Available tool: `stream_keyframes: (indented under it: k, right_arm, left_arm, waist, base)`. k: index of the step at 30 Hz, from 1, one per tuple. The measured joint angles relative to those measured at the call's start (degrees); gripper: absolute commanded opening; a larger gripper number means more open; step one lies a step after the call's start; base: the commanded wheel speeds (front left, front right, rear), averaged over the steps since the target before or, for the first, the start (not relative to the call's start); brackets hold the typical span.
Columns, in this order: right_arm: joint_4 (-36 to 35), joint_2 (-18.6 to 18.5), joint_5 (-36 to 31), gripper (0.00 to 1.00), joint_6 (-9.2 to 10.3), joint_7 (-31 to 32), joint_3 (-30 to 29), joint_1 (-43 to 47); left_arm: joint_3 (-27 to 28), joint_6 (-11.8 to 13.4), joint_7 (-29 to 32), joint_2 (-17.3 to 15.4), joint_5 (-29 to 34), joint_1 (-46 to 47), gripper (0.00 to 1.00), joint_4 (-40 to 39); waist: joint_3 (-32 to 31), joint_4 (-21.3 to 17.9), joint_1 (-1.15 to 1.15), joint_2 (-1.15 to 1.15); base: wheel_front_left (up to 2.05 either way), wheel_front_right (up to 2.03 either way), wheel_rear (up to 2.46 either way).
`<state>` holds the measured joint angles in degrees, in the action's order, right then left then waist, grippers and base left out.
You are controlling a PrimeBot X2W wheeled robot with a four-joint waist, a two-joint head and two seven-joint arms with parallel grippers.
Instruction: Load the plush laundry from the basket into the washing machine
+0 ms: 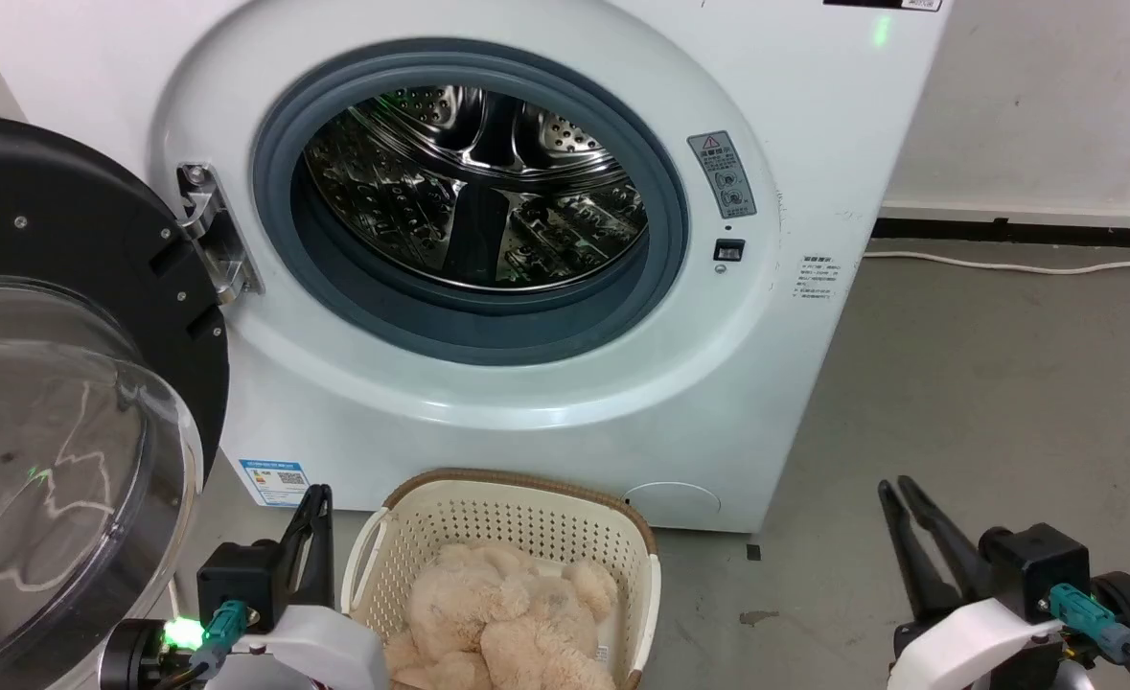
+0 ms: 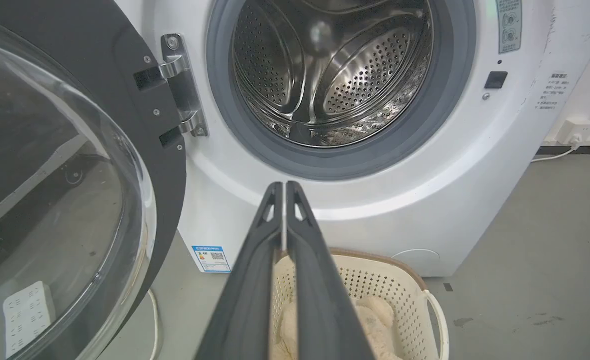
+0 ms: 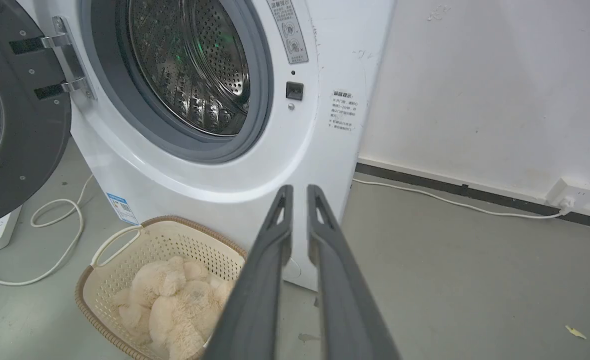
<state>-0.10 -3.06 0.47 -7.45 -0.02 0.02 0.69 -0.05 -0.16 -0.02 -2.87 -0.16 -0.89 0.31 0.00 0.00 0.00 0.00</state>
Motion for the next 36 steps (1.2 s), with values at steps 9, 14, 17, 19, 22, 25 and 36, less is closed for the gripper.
stream_keyframes:
  k: [9, 14, 17, 19, 22, 25, 36]
  right_arm:
    - [-0.05, 0.00, 0.11, 1.00, 0.00, -0.35, -0.18, 0.00]
    - [-0.22, 0.00, 0.11, 1.00, 0.00, -0.90, -0.37, 0.00]
    - [-0.37, 0.00, 0.41, 1.00, 0.00, -1.14, -0.56, 0.00]
    - [-0.36, 0.00, 0.65, 1.00, 0.00, -1.41, -0.77, 0.00]
    - [-0.42, 0.00, 1.11, 1.00, 0.00, -1.71, -0.97, -0.02]
    - [-0.46, 0.00, 1.35, 1.00, 0.00, -2.22, -1.00, -0.06]
    - [-0.40, 0.00, 4.05, 1.00, 0.00, -3.56, -1.12, -1.95]
  left_arm:
    - [-0.46, 0.05, -0.34, 0.00, 0.00, 0.00, 1.00, -0.03]
    - [-1.01, 0.07, -0.91, 0.00, 0.00, 0.01, 1.00, -0.08]
    - [-1.36, 0.08, -1.14, 0.00, 0.00, 0.02, 1.00, -0.07]
    - [-1.72, 0.08, -1.59, 0.00, 0.00, 0.03, 1.00, 0.05]
    - [-2.33, 0.07, -1.77, -0.02, 0.08, 0.30, 1.00, 0.73]
    - [-2.94, 0.04, -2.26, -0.03, 0.08, 1.14, 1.00, 2.16]
    - [-5.00, -0.64, -2.90, -0.23, 0.48, 5.02, 1.00, 9.69]
  waist:
    - [0.25, -0.09, 0.00, 0.00]
    - [0.91, -0.25, 0.00, 0.00]
    - [1.61, -0.40, 0.00, 0.00]
    - [2.12, -0.49, 0.01, 0.00]
    - [3.03, -0.66, 0.01, 0.00]
    - [4.04, -0.89, 0.01, 0.00]
    - [8.38, -2.36, 0.01, 0.00]
  base:
    - [0.00, 0.00, 0.00]
    - [0.00, 0.00, 0.00]
    - [0.00, 0.00, 0.00]
    - [0.00, 0.00, 0.00]
    - [0.00, 0.00, 0.00]
    - [0.00, 0.00, 0.00]
    - [0.00, 0.00, 0.00]
